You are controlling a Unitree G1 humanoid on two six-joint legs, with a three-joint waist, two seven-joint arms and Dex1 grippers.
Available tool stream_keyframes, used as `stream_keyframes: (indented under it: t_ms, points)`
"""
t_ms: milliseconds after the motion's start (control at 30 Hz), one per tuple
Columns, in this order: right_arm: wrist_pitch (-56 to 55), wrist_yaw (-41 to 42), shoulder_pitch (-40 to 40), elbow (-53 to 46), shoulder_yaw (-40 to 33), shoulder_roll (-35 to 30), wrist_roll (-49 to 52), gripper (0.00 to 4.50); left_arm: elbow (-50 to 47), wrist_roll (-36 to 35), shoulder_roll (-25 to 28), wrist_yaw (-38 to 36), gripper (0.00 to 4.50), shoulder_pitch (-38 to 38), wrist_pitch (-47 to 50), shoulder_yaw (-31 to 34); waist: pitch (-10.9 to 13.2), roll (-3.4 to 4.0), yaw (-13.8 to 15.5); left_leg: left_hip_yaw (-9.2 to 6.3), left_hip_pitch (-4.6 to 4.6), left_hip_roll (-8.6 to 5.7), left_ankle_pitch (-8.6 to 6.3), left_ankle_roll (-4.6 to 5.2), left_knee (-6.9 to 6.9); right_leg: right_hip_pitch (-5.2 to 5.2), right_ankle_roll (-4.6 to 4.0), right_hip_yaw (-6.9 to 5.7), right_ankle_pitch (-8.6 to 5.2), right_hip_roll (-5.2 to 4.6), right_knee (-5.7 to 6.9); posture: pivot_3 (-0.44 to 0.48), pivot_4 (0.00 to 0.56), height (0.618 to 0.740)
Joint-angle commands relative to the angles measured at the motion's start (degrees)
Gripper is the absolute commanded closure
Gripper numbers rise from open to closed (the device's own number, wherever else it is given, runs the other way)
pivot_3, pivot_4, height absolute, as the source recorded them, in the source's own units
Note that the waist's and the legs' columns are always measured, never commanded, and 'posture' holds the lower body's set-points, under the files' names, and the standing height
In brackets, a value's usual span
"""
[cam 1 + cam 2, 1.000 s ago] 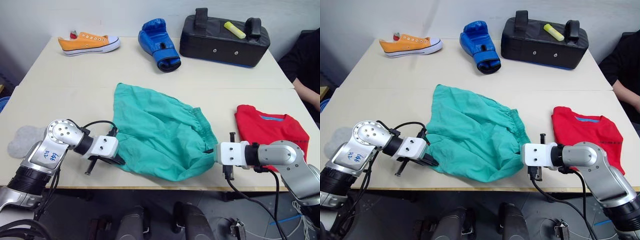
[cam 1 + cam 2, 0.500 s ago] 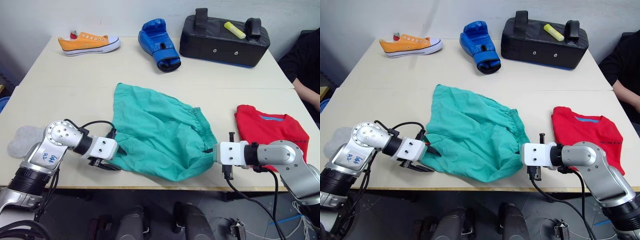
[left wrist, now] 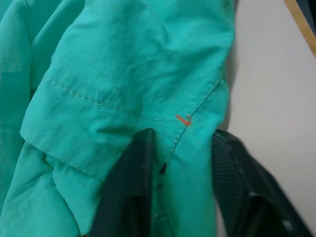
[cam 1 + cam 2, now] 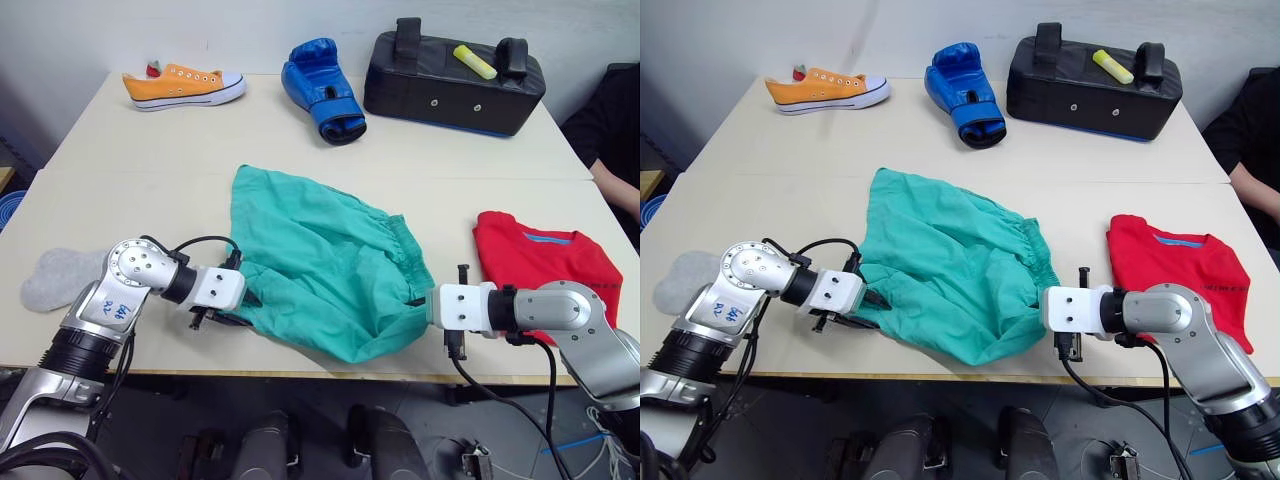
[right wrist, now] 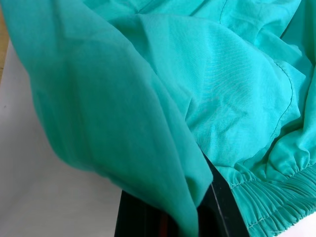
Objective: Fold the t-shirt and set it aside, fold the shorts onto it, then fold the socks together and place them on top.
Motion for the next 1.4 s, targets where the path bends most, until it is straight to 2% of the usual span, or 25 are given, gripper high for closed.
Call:
stream_keyframes:
  t_ms: [33, 67, 200, 333, 433, 533, 600, 667, 733, 767, 833, 867, 900, 933, 967, 1000, 1033, 1067, 1100, 1167, 1233, 1267, 1300, 1333, 1400]
  points:
    - [-0.4, 0.0, 0.0, -1.8, 0.0, 0.0, 0.1, 4.50, -0.6, -0.2, -0.3, 0.5, 4.19, -0.2, 0.8, 0.1, 0.0, 0.00, -0.1, 0.00, 0.00, 0.00, 0.00, 0.00, 0.00, 0.00, 0.00, 0.00, 0.00, 0.00, 0.00, 0.000, 0.150, 0.740]
    - [-0.6, 0.1, 0.1, -1.6, 0.1, -0.1, -0.1, 4.50, -0.7, -0.5, -0.4, 0.6, 4.48, -0.2, 1.2, 0.2, 0.0, 0.00, -0.1, 0.00, 0.00, 0.00, 0.00, 0.00, 0.00, 0.00, 0.00, 0.00, 0.00, 0.00, 0.00, 0.000, 0.150, 0.740]
    - [-1.5, 0.0, 0.3, -1.3, 0.6, 0.0, -0.8, 4.50, -2.9, -2.6, 0.0, 0.2, 4.48, 0.3, 4.1, 1.3, 0.0, 0.00, -0.1, 0.00, 0.00, 0.00, 0.00, 0.00, 0.00, 0.00, 0.00, -0.01, 0.00, 0.00, 0.00, 0.000, 0.150, 0.740]
    - [0.1, 0.0, 1.0, -2.5, -0.8, 0.1, 1.2, 4.50, -10.0, -7.8, 4.0, -2.3, 4.48, 3.7, 10.1, 4.7, 0.0, 0.00, -0.3, -0.01, -0.03, 0.01, -0.01, 0.00, -0.01, -0.01, 0.00, 0.00, 0.00, 0.01, -0.02, 0.000, 0.150, 0.740]
    - [6.6, 4.7, 6.1, -7.3, -6.6, -2.5, 11.5, 4.50, -20.2, -15.5, 13.0, -7.9, 4.48, 14.1, 20.0, 9.4, 0.0, 0.00, -0.7, -0.01, -0.03, 0.05, -0.05, -0.05, -0.05, -0.03, 0.00, 0.02, -0.03, 0.05, -0.05, 0.000, 0.150, 0.740]
    - [12.2, 6.9, 10.4, -10.7, -10.1, -3.3, 19.8, 4.50, -25.4, -18.8, 17.8, -9.1, 4.48, 21.5, 24.4, 12.3, 0.0, 0.01, -0.4, -0.02, 0.08, 0.12, -0.10, -0.13, -0.07, 0.04, -0.05, 0.00, -0.19, 0.13, -0.02, 0.000, 0.150, 0.740]
    - [15.4, 6.0, 11.5, -11.3, -10.5, -2.1, 23.5, 4.50, -26.2, -19.1, 18.6, -7.8, 4.48, 24.1, 24.8, 13.4, 0.0, 0.00, -0.1, -0.12, 0.15, 0.13, -0.16, -0.20, -0.08, 0.13, -0.07, -0.01, -0.20, 0.11, -0.04, 0.000, 0.150, 0.740]
    - [17.0, 3.0, 9.1, -9.3, -8.2, 0.2, 22.6, 4.50, -23.1, -18.0, 15.9, -4.8, 4.48, 22.6, 23.6, 12.8, 0.0, 0.00, 0.2, -0.24, 0.19, 0.12, -0.41, -0.12, -0.08, 0.20, -0.10, -0.03, -0.20, 0.09, -0.12, 0.000, 0.150, 0.740]
    - [16.7, -1.5, 2.7, -4.9, -5.5, 4.1, 19.1, 4.50, -16.3, -15.9, 10.4, -0.3, 4.48, 16.1, 21.2, 11.6, 0.0, 0.05, 0.3, -0.28, 0.19, 0.13, -0.37, -0.07, -0.08, 0.26, -0.17, -0.01, -0.18, 0.09, -0.27, 0.000, 0.150, 0.740]
    - [16.2, -4.7, -2.7, -1.6, -5.0, 6.5, 17.0, 4.50, -10.5, -14.5, 6.5, 3.7, 4.48, 9.7, 19.5, 11.8, 0.0, 0.06, 0.5, -0.28, 0.20, 0.15, -0.34, -0.06, -0.12, 0.33, -0.28, -0.01, -0.10, 0.10, -0.41, 0.000, 0.150, 0.740]
    - [11.3, -14.9, -18.3, 8.1, -6.2, 11.3, 10.4, 4.50, 8.3, -10.2, -2.5, 20.2, 4.48, -11.1, 8.5, 15.6, 0.1, 0.05, 1.0, -0.28, 0.04, 0.21, -0.10, -0.08, -0.17, 0.30, -0.61, -0.06, 0.16, 0.19, -0.76, 0.000, 0.150, 0.740]
    - [8.6, -19.0, -24.1, 12.0, -6.9, 12.7, 7.5, 4.50, 16.1, -8.7, -5.5, 26.9, 4.48, -19.4, 3.0, 17.4, 0.2, -0.11, 1.2, -0.26, 0.00, 0.16, 0.21, -0.04, -0.17, 0.25, -0.30, -0.08, 0.52, 0.17, -0.74, 0.000, 0.150, 0.740]
    - [2.9, -26.4, -32.9, 17.4, -8.8, 13.4, 3.2, 4.50, 25.0, -7.0, -6.3, 38.0, 4.48, -31.6, -1.6, 20.1, 0.3, -0.29, 1.2, -0.28, -0.64, 0.12, 0.60, -0.04, -0.06, -0.31, -0.31, -0.11, 0.85, 0.16, -0.63, 0.000, 0.150, 0.740]
    - [-1.4, -31.2, -39.6, 21.1, -10.6, 13.5, 0.7, 4.50, 31.1, -6.1, -6.2, 45.0, 4.48, -40.8, -4.3, 21.9, 0.5, -0.63, 0.9, -0.22, -1.38, 0.08, 1.03, -0.33, -0.09, -1.15, -0.34, -0.11, 1.41, 0.10, -0.60, 0.000, 0.150, 0.740]
    - [-5.4, -33.8, -46.5, 24.2, -12.4, 12.5, -0.2, 4.50, 36.7, -5.2, -4.8, 49.7, 4.48, -49.5, -6.8, 22.7, 0.5, -0.73, 0.8, 0.02, -2.24, -0.09, 1.39, -0.24, -0.03, -2.11, -0.32, -0.05, 1.54, 0.00, 0.04, 0.000, 0.150, 0.740]
    - [-9.2, -34.7, -51.4, 26.3, -13.5, 11.2, -0.9, 4.50, 40.9, -5.0, -3.6, 50.6, 4.48, -55.9, -8.6, 23.1, 0.5, -0.75, 0.4, 0.09, -2.98, -0.15, 1.74, 0.01, 0.01, -2.83, -0.28, -0.06, 1.56, -0.03, 0.09, 0.000, 0.150, 0.740]
    - [-12.4, -33.8, -54.0, 27.3, -14.0, 9.7, -1.0, 4.50, 43.3, -4.9, -2.7, 48.1, 4.48, -59.5, -10.5, 22.7, 0.5, -0.75, 0.1, 0.25, -3.35, -0.26, 1.68, 0.03, -0.12, -3.35, -0.26, -0.06, 1.56, -0.06, 0.20, 0.000, 0.150, 0.740]
    - [-14.6, -32.5, -55.0, 27.7, -14.3, 8.5, -0.7, 4.50, 45.0, -4.7, -2.1, 45.4, 4.48, -61.4, -12.2, 22.0, 0.4, -0.66, -0.2, 0.48, -3.26, -0.44, 1.68, 0.06, -0.41, -3.50, -0.25, -0.41, 1.56, 0.11, 0.20, 0.000, 0.150, 0.740]
    - [-15.5, -30.5, -54.4, 27.2, -14.4, 7.7, 0.3, 4.50, 45.5, -5.1, -1.9, 41.4, 4.48, -61.8, -12.3, 21.4, 0.1, -0.37, -0.4, 0.62, -2.70, -0.66, 1.62, 0.15, -1.09, -3.37, -0.18, -0.83, 1.53, 0.05, 0.18, 0.000, 0.150, 0.740]
    - [-14.5, -25.8, -50.3, 24.2, -14.6, 6.7, 3.7, 4.50, 44.5, -6.2, -1.6, 34.2, 4.48, -59.5, -11.5, 20.4, -0.5, 0.08, -0.6, 1.00, -1.11, -0.67, 1.25, 0.35, -1.80, -2.03, 0.10, -1.40, 1.37, 0.07, 0.10, 0.000, 0.150, 0.740]
    - [-12.3, -22.8, -46.1, 21.1, -14.7, 6.3, 6.2, 4.50, 42.5, -7.2, -1.2, 29.4, 4.48, -56.6, -10.3, 20.2, -0.8, 0.18, -1.1, 1.45, 0.62, -0.39, 0.22, 0.51, -2.14, -0.11, 1.62, -1.48, 0.24, 0.14, -0.22, 0.000, 0.150, 0.740]
    - [-10.1, -20.7, -41.2, 17.6, -14.6, 5.8, 8.1, 4.50, 38.1, -8.9, -0.5, 24.9, 4.48, -51.5, -6.9, 19.9, -0.7, 0.00, -1.2, 1.42, 0.91, -0.35, -0.75, 0.36, -1.99, 0.19, 1.66, -1.42, -0.89, 0.10, -0.08, 0.000, 0.150, 0.740]
    - [-8.0, -19.0, -36.3, 14.3, -14.3, 5.4, 9.4, 4.50, 33.3, -10.0, 0.4, 21.0, 4.48, -45.8, -4.0, 19.2, -0.7, 0.03, -1.3, 1.36, 0.52, -0.42, -0.91, 0.39, -1.39, 0.10, 1.61, -1.20, -1.50, -0.04, -0.01, 0.000, 0.150, 0.740]
    - [-6.9, -17.5, -30.9, 11.1, -13.8, 5.1, 10.0, 4.50, 27.3, -11.0, 1.8, 17.2, 4.48, -38.5, -1.3, 18.3, -0.7, 0.04, -1.6, 1.22, 0.25, -0.47, -0.90, 0.41, -1.16, -0.08, 1.59, -1.05, -1.52, -0.05, 0.17, 0.000, 0.150, 0.740]
    - [-5.3, -16.3, -21.2, 6.2, -12.4, 5.3, 9.8, 4.50, 15.5, -12.2, 4.1, 14.7, 4.48, -23.8, 4.8, 17.9, -0.6, 0.11, -2.2, 1.06, 0.18, -0.49, -0.93, 0.45, -0.91, -0.09, 1.59, -0.88, -1.52, -0.01, 0.41, 0.000, 0.150, 0.740]
